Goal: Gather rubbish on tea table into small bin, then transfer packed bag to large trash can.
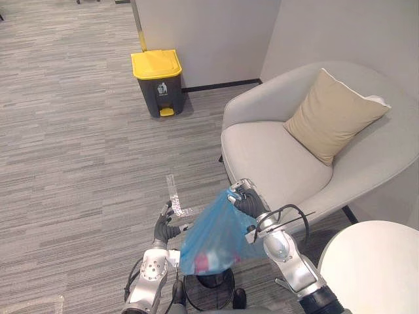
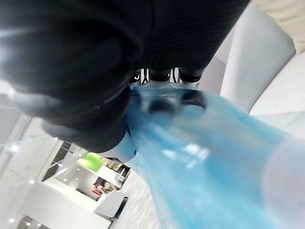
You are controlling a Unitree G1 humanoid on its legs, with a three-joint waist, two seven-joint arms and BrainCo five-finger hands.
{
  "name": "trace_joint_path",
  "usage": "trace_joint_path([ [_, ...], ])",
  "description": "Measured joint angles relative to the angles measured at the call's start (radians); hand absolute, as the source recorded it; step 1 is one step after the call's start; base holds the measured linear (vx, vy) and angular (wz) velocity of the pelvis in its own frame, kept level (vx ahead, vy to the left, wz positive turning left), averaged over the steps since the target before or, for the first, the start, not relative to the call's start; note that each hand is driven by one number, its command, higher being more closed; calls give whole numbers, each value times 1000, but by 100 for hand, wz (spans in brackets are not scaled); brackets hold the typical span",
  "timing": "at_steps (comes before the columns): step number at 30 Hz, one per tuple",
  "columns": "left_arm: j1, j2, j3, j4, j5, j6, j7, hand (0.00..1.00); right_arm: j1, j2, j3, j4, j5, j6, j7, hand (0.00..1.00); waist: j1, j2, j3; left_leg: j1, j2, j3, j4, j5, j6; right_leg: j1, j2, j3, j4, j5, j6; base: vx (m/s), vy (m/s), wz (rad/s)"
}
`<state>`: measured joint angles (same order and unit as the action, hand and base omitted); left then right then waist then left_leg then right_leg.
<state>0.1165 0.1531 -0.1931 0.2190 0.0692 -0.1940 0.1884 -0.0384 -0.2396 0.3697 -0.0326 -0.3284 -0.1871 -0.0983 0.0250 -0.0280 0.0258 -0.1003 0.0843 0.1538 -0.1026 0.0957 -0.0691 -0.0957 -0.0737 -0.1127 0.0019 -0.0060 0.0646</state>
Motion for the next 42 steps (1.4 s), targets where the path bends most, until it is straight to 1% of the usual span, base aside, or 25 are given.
trace_joint_path([
  [3,8,9,-6,-54,38,-22,-22,0,0,-21,2,-56,35,-5,19,100,-2,4,-3,8,-4,0,-1,0,0,11,-2,-1,-6,3,1,0,0,0],
  [5,12,19,-23,-76,53,-36,-37,0,0,-38,3,-107,68,-17,23,100,-4,8,-6,9,-5,1,-1,0,0,10,-3,0,-5,3,1,0,0,0],
  [6,14,25,-34,-86,68,-40,-42,0,0,-40,5,-127,92,-31,31,100,-8,10,-10,9,-6,2,-1,0,0,10,-4,0,-5,3,1,0,0,0],
  [9,13,33,-42,-91,89,-42,-58,0,-2,-43,17,-158,136,-50,50,100,-14,12,-26,14,-6,5,-1,0,0,8,-3,4,-6,3,1,-6,1,-2],
  [13,9,51,-52,-122,128,-42,-58,0,-5,-52,27,-167,184,-55,64,100,-18,11,-47,15,-5,15,-2,0,0,6,-2,13,-6,4,1,-4,2,-7],
  [16,-32,67,-62,-130,146,-42,-55,0,-39,-80,49,-207,220,-60,81,100,-19,11,-51,20,-5,26,-1,0,0,6,-2,22,-6,10,0,-3,5,-11],
  [21,-113,73,-64,-129,156,-42,-55,0,-110,-83,79,-228,252,-61,89,100,-25,9,-54,27,-5,32,-2,0,1,5,-2,32,-7,12,-1,-19,4,-5],
  [26,-161,80,-82,-121,168,-40,-56,0,-167,-79,131,-227,255,-60,101,100,-27,9,-56,29,-5,43,-2,0,1,1,-1,43,-7,16,-1,11,1,-6],
  [28,-182,81,-107,-79,173,-40,-57,0,-189,-79,158,-223,261,-58,107,100,-27,9,-68,19,-4,46,-2,1,1,-9,-1,49,-14,23,-1,20,-2,-7],
  [29,-187,80,-121,-61,177,-39,-57,0,-195,-78,173,-212,262,-56,112,100,-28,8,-83,7,-5,45,-2,3,2,-9,-1,49,-30,34,-1,33,-2,-4],
  [31,-193,79,-141,-40,185,-38,-57,0,-211,-77,193,-187,263,-54,121,100,-31,6,-86,7,-4,47,-1,5,2,-5,0,53,-42,44,-4,13,0,-5],
  [32,-198,76,-153,-28,185,-38,-58,0,-219,-76,197,-177,263,-45,123,100,-31,6,-86,7,-4,46,-1,7,2,-5,0,54,-42,46,-4,-21,-1,-4],
  [35,-203,65,-162,-8,185,-37,-61,0,-238,-76,204,-167,275,-31,128,100,-33,5,-86,7,-1,45,-2,13,1,-6,3,56,-41,51,-5,-47,-2,-2],
  [40,-203,66,-180,16,182,-38,-81,0,-264,-76,229,-167,309,-25,147,100,-34,5,-86,7,6,41,-8,20,0,-9,6,57,-40,53,-5,-70,-6,-1],
  [42,-202,66,-186,35,170,-37,-95,0,-286,-74,229,-168,338,-24,155,100,-34,3,-87,6,11,39,-8,22,-2,-10,7,57,-41,51,-2,-57,-7,-1],
])
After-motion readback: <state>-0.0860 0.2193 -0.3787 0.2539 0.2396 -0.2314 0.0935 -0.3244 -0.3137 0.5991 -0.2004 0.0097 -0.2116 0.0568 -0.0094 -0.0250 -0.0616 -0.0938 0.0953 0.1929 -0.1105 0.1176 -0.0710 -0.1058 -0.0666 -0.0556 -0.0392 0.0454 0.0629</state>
